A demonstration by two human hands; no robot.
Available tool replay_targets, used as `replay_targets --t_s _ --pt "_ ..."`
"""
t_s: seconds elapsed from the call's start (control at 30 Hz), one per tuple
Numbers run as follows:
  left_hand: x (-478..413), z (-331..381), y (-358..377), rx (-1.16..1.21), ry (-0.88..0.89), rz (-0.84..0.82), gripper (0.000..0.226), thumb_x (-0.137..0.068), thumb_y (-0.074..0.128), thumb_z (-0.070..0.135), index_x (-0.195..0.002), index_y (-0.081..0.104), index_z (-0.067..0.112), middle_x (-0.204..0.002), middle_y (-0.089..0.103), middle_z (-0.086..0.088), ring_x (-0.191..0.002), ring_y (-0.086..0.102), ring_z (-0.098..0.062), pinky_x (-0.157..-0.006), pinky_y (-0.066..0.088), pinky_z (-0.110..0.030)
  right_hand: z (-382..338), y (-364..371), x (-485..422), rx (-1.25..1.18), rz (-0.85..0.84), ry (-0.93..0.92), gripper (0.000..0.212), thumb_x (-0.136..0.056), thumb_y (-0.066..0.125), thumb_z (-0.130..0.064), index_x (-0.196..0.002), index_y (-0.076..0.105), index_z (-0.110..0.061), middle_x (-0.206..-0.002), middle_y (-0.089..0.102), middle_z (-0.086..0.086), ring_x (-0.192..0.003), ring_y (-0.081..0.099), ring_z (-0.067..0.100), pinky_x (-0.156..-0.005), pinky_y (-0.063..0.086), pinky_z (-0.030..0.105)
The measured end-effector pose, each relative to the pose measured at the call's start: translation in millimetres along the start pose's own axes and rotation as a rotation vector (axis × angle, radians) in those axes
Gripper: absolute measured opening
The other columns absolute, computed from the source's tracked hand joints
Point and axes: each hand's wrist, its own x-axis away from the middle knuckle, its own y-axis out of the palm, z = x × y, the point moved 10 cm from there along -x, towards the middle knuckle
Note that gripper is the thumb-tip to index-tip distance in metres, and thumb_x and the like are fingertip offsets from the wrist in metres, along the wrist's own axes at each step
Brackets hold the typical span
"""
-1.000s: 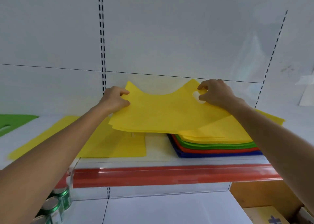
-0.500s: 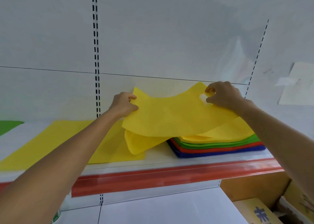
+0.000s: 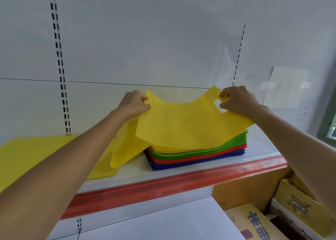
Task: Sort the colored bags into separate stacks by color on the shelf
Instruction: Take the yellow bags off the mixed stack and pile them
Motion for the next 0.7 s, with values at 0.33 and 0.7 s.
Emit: replay_targets --t_s 0.33,0.7 --pt "14 -16 29 -0.030 -0.109 -0.130 0.038 -0.087 0.062 0.026 -0.119 0.060 0.006 -0.114 0.063 -0.012 -0.103 0.059 -0.024 -0.083 0.043 -0.029 2 -5 6 -0.026 0.020 -0.043 0.041 -0.077 0.068 -0.014 -0.118 0.063 -0.014 -0.119 0.060 0.011 -0.103 0.057 0.032 -0.085 0.049 0.038" --pt "37 -26 58 -0.133 -0.186 -0.309 0.048 -0.079 0.070 0.041 -0.106 0.056 0.003 -0.101 0.054 -0.010 -0.097 0.053 -0.024 -0.079 0.042 -0.030 -43 -17 11 -0.050 0.084 -0.144 0.041 -0.079 0.066 -0.011 -0.120 0.062 -0.014 -0.121 0.060 0.009 -0.102 0.058 0.031 -0.081 0.049 0.037"
